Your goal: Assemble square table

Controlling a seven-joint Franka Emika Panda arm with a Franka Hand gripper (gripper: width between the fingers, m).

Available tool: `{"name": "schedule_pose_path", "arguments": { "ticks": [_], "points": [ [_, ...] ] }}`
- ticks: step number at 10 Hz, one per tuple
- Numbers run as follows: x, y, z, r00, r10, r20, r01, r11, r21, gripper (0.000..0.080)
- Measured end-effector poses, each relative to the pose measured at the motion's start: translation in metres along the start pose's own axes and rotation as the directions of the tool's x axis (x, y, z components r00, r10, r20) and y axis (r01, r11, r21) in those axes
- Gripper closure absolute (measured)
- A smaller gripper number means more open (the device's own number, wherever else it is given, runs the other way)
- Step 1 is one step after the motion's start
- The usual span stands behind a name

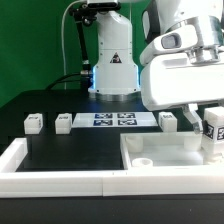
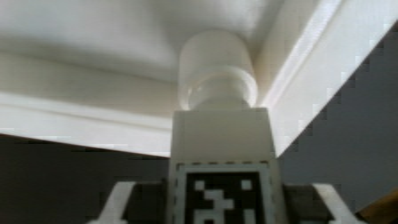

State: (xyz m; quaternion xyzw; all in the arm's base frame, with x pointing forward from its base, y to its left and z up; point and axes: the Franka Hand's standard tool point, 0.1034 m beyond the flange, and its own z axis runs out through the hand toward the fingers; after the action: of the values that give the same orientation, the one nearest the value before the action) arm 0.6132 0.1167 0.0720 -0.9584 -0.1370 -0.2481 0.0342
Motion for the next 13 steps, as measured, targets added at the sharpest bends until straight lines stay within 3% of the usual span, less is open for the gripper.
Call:
{"name": "schedule_pose_path", "arguments": {
  "ticks": [7, 8, 9, 10, 13],
  "points": [
    [-0.0039, -0.0007, 0.0059, 1.0, 0.001, -0.03, -0.001, 1.0, -0.007, 0.049],
    [-0.0039, -0.0007, 0.0059, 1.0, 0.001, -0.03, -0.001, 1.0, -0.007, 0.0316],
    [-0.0039, -0.0007, 0.0059, 1.0, 0.001, -0.03, -0.001, 1.0, -0.007, 0.0316],
    [-0.0039, -0.0007, 0.006, 1.0, 0.001, -0.03, -0.001, 1.0, -0.007, 0.0182],
    [-0.0039, -0.0007, 0.006, 1.0, 0.001, -0.03, -0.001, 1.0, -0.007, 0.0151]
  ]
}}
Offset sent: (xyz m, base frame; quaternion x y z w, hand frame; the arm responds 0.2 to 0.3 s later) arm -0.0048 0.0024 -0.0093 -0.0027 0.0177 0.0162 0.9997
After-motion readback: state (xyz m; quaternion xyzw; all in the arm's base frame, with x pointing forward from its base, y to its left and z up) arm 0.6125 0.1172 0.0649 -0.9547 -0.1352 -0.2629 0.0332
